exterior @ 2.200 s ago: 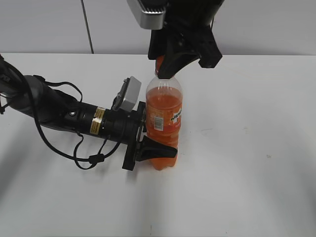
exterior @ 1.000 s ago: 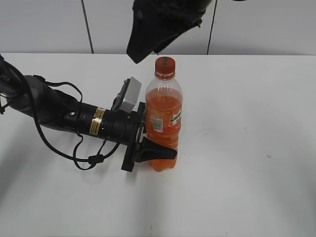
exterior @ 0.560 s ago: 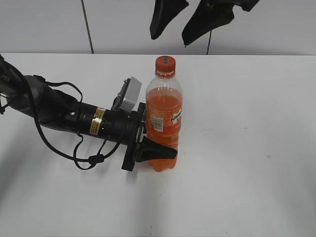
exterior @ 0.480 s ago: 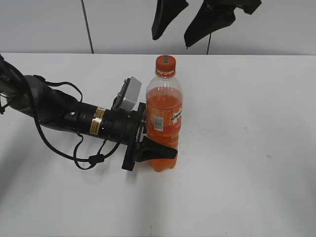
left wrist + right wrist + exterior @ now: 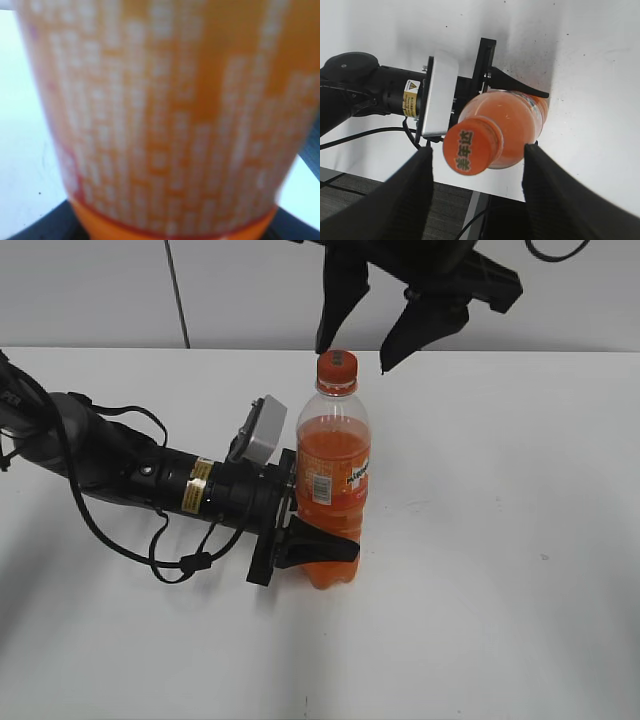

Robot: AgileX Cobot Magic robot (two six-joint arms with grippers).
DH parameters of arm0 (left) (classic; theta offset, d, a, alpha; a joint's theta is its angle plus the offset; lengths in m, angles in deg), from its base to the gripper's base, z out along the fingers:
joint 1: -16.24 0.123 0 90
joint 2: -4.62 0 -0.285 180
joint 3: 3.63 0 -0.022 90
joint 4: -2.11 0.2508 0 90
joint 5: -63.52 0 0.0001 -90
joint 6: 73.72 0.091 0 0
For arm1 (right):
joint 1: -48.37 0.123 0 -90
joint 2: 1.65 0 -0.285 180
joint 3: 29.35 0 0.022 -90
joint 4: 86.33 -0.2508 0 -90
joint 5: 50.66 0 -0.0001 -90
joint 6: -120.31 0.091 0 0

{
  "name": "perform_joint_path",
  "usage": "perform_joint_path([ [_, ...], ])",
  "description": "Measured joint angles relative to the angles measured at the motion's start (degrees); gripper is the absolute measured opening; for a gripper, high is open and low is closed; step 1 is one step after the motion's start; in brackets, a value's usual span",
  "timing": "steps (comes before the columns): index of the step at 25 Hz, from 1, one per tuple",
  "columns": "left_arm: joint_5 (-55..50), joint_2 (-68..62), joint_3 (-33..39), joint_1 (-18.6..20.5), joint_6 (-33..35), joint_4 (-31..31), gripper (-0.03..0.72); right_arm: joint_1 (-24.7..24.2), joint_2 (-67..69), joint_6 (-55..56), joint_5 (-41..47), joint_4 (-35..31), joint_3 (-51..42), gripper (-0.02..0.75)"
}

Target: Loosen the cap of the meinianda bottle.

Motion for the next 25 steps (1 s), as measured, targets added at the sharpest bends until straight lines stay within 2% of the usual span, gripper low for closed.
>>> perform_joint_path([
  [25,0.3,0.0,0.0,0.0,0.0,0.4,0.400,0.0,2.8,0.0,-0.4,-2.1,0.0,0.426],
])
